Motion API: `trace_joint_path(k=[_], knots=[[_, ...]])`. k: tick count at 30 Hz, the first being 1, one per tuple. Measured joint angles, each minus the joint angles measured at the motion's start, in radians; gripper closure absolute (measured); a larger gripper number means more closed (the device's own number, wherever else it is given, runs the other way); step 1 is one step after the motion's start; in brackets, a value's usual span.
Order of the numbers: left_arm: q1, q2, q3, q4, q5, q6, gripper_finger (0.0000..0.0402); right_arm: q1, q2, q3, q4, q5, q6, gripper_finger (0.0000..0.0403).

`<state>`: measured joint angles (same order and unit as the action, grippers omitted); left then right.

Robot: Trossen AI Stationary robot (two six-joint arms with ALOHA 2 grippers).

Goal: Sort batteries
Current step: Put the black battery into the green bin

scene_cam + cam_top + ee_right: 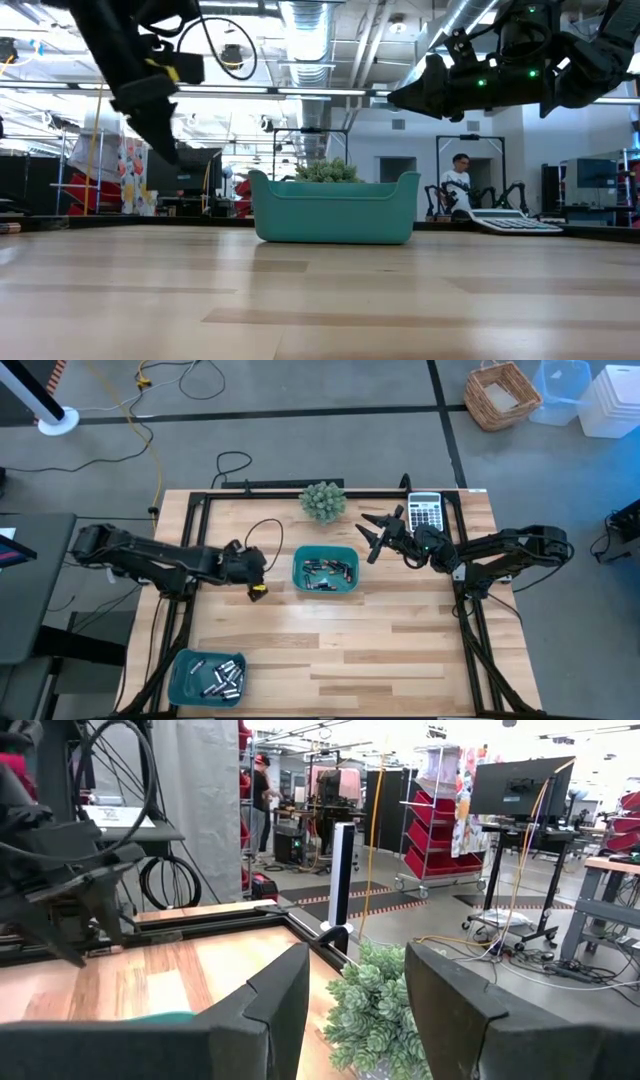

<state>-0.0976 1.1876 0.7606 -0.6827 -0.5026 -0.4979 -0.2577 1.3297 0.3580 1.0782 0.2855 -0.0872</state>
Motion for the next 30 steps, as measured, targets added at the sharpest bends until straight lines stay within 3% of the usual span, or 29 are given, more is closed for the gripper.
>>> trace_joint_path(k=[6,15,21,30], knots=[[0.015,0.052,0.112,-0.339,0.048,-0.092,0.0214,0.000,0.000,0.000,0.002,0.000,0.000,0.0222],[0.120,0.239,0.176,-0.702,0.275,-0.087,0.0214,0.000,0.000,0.000,0.003,0.000,0.001,0.0222],[0.193,0.381,0.201,-0.769,0.323,0.103,0.0202,0.000,0.000,0.000,0.009,0.000,0.009,0.0222],[0.228,0.626,0.209,-0.811,0.324,0.318,0.0129,0.001,0.000,0.000,0.008,0.000,0.011,0.0222]])
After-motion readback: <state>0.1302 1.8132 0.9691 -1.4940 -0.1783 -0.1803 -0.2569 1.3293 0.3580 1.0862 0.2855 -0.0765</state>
